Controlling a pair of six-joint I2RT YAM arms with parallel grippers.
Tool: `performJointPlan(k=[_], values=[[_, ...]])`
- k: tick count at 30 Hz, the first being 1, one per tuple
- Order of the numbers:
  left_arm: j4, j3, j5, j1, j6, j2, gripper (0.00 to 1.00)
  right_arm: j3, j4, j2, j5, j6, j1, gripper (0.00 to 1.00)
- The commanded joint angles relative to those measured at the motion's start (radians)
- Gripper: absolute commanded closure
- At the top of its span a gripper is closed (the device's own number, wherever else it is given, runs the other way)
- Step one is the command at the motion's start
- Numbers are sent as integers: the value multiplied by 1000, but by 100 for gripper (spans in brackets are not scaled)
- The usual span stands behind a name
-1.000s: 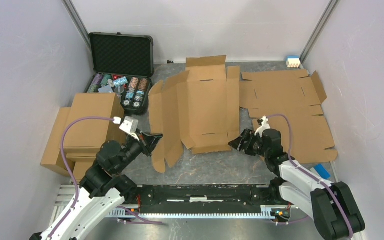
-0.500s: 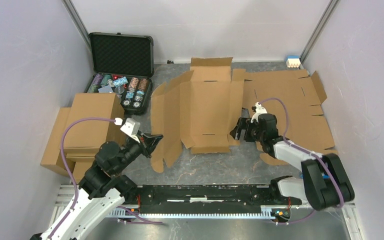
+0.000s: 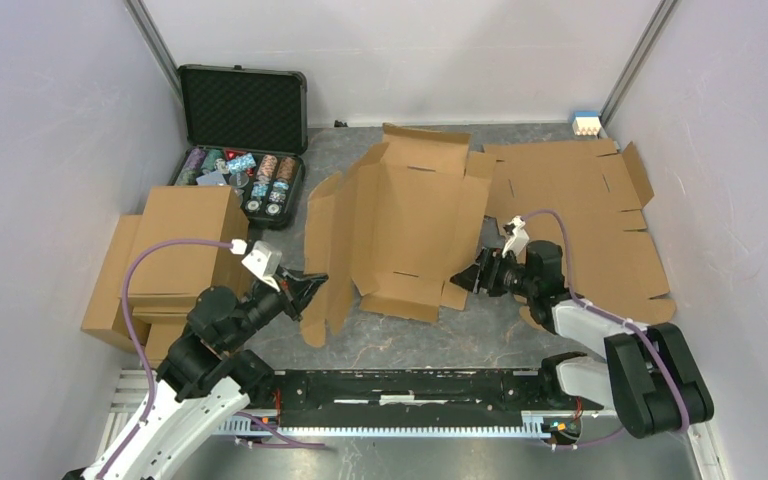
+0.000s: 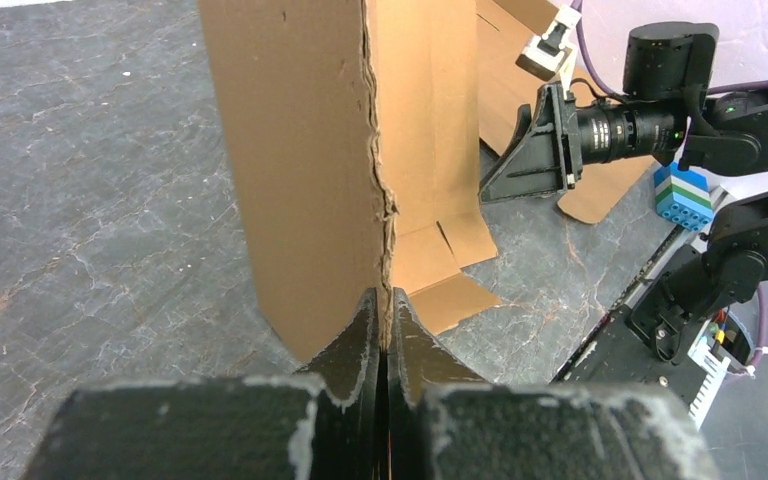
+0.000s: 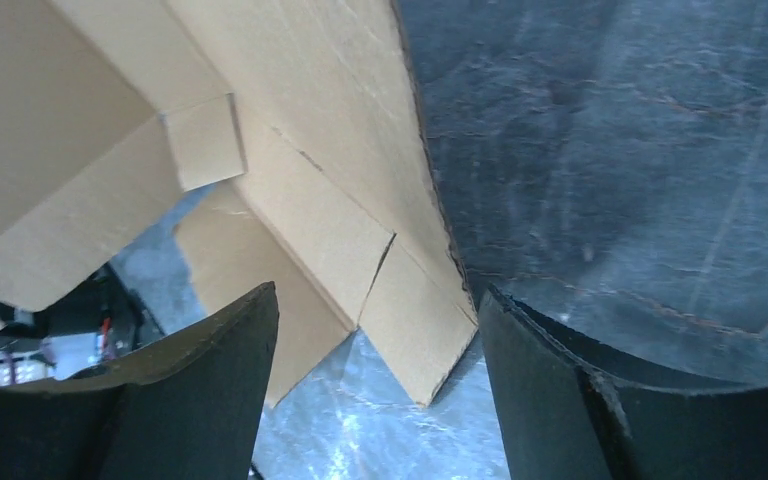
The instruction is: Fold the paper box
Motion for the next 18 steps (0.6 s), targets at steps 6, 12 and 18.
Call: performJointPlan(k=[6,12,18], values=[[51,0,28,-4,15,-44,98,-67,284,-43,-131,248,-5,30],[60,-10,39,-4,-47,-53,98,-109,386,-29,-155,310,-2,32],[68,-29,18,-4,-143,-44,98,-152,385,-23,-134,280,3,27]])
